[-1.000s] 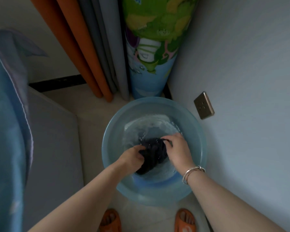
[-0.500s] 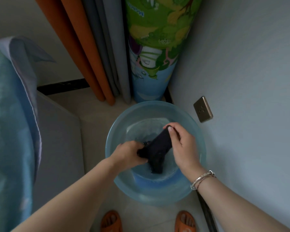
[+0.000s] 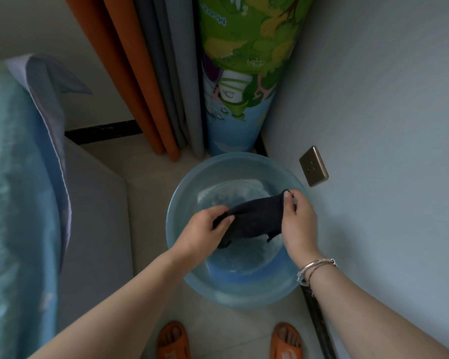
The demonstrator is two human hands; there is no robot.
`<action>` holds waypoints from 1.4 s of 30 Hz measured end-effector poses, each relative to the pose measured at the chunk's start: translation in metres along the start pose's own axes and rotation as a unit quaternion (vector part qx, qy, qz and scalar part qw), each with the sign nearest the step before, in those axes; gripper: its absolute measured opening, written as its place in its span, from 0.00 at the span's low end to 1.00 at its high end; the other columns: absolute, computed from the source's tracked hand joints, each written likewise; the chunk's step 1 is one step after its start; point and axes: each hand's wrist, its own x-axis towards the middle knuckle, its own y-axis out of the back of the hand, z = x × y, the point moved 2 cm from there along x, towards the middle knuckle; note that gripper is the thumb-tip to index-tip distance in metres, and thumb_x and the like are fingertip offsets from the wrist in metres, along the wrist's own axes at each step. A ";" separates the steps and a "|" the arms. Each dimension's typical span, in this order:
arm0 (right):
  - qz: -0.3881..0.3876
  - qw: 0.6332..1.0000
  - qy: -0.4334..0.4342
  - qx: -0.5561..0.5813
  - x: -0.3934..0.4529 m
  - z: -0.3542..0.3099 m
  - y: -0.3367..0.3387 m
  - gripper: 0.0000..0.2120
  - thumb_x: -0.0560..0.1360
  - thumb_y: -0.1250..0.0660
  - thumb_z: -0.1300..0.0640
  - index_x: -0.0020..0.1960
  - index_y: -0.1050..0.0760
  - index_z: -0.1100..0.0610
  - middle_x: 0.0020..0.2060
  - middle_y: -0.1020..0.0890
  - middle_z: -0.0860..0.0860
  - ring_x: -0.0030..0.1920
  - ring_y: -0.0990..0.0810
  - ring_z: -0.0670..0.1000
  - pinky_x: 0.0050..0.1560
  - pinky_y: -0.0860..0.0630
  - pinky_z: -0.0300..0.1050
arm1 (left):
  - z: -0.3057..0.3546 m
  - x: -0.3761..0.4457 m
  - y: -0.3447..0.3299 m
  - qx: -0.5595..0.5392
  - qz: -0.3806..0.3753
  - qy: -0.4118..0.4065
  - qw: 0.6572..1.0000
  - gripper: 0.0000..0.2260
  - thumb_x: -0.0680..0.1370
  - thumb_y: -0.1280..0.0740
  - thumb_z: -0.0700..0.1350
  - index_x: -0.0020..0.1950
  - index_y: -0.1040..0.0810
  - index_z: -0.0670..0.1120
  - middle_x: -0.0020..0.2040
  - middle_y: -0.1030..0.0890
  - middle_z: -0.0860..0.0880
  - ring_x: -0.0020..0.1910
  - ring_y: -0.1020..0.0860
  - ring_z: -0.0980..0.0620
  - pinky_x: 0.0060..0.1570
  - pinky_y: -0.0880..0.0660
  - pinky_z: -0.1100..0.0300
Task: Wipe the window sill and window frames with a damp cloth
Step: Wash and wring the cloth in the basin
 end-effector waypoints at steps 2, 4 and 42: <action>-0.010 0.999 -0.013 0.049 -0.001 -0.004 0.000 0.14 0.82 0.45 0.53 0.39 0.32 0.56 0.30 0.30 0.47 0.31 0.32 0.45 0.32 0.36 0.41 | 0.001 -0.001 0.000 0.079 0.023 0.002 0.997 0.08 0.79 0.38 0.50 0.45 0.23 0.49 0.38 0.21 0.50 0.39 0.23 0.49 0.42 0.24 0.48; -0.057 0.989 -0.046 0.126 -0.001 -0.007 -0.001 0.14 0.81 0.43 0.54 0.40 0.30 0.60 0.32 0.28 0.49 0.34 0.30 0.46 0.36 0.34 0.40 | 0.001 -0.003 0.000 0.150 0.072 -0.009 0.986 0.06 0.79 0.37 0.49 0.53 0.24 0.51 0.48 0.22 0.53 0.46 0.24 0.51 0.46 0.24 0.53; -0.420 0.895 -0.021 -0.148 0.009 -0.013 0.025 0.25 0.66 0.29 0.36 0.31 0.32 0.56 0.26 0.33 0.53 0.28 0.33 0.51 0.32 0.36 0.42 | -0.004 0.004 0.017 0.277 -0.065 0.016 0.959 0.12 0.69 0.28 0.39 0.50 0.24 0.46 0.52 0.31 0.48 0.43 0.24 0.46 0.47 0.24 0.54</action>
